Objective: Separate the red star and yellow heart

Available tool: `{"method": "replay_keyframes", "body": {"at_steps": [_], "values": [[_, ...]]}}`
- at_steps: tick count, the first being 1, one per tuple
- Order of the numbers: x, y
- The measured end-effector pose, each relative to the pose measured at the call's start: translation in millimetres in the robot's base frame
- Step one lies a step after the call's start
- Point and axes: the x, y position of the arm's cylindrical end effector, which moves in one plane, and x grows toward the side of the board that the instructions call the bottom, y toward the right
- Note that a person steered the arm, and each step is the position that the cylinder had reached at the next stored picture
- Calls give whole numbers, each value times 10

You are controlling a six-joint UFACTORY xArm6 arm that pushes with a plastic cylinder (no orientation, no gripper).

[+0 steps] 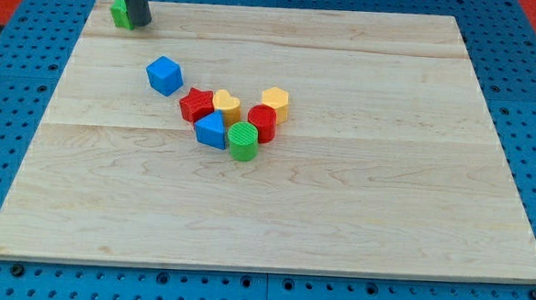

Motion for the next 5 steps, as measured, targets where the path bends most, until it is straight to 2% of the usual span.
{"method": "replay_keyframes", "body": {"at_steps": [2, 4, 5], "values": [[-102, 13], [-1, 654], [433, 999]]}}
